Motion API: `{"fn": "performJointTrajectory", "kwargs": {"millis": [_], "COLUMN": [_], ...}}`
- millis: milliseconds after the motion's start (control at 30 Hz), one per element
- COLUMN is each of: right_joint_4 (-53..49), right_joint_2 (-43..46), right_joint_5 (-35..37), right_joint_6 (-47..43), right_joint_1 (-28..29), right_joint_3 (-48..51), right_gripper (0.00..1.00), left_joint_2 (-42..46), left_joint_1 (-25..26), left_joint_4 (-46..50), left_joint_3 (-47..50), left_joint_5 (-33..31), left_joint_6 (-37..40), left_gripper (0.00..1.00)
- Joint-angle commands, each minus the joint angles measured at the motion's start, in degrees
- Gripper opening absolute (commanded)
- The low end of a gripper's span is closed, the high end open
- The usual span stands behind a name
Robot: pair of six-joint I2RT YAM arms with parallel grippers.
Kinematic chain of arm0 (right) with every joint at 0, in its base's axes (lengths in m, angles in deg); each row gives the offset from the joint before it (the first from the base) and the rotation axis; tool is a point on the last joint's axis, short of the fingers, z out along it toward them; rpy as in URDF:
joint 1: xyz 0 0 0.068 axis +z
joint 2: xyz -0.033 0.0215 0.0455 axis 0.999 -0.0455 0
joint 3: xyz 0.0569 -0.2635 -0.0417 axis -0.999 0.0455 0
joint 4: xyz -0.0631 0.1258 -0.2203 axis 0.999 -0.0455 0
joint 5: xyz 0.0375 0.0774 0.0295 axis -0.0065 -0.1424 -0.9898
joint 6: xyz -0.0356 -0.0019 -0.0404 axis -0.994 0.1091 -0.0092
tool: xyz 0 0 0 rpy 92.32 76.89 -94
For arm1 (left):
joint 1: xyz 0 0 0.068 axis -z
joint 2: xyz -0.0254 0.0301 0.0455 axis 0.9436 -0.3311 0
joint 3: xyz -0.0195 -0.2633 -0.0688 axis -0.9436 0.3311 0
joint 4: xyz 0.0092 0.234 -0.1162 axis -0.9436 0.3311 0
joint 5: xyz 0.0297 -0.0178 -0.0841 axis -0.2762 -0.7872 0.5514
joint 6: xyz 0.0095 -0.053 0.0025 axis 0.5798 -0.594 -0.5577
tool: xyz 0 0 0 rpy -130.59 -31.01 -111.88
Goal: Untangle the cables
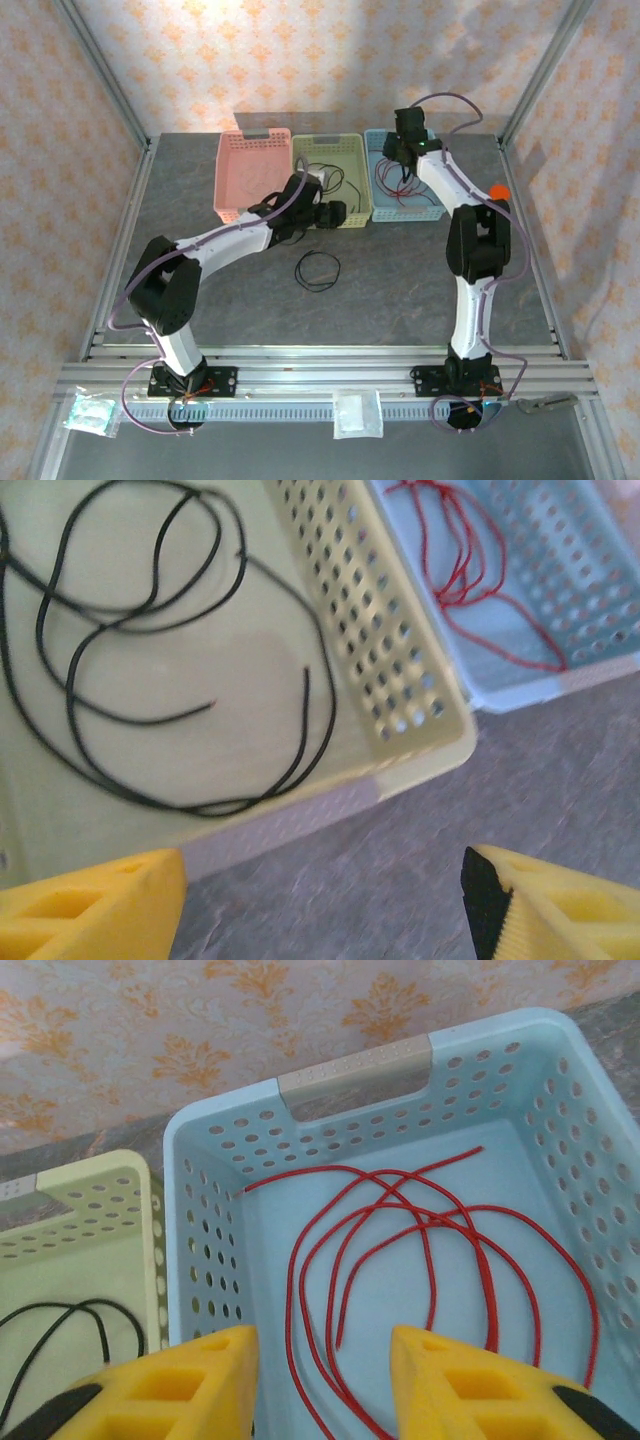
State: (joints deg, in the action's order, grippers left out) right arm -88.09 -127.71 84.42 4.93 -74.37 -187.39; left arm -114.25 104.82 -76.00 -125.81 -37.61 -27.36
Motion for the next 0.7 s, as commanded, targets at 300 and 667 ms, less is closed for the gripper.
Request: {"fn": "performJointTrajectory", "kwargs": {"millis": [300,667], "right_joint_4": [5.0,4.1], "right_joint_2": [28.7,56.3], "right_joint_5": [-1.1,3.9], "right_joint_6": [4.9,19.2], "right_joint_1": [7.6,8.7], "right_joint_3": [24.7,50.1], "right_gripper": [0.36,0.27], "left_joint_2": [8.6,-1.8], "left_joint_1": [8.1,16.5], "left_joint_4": [1.9,11.9], "left_joint_3": [11.3,4.9], "left_joint_5": [-2.0,-10.0], "left_joint_6": [1.8,-3.3], "left_gripper": [0.67,0.63]}}
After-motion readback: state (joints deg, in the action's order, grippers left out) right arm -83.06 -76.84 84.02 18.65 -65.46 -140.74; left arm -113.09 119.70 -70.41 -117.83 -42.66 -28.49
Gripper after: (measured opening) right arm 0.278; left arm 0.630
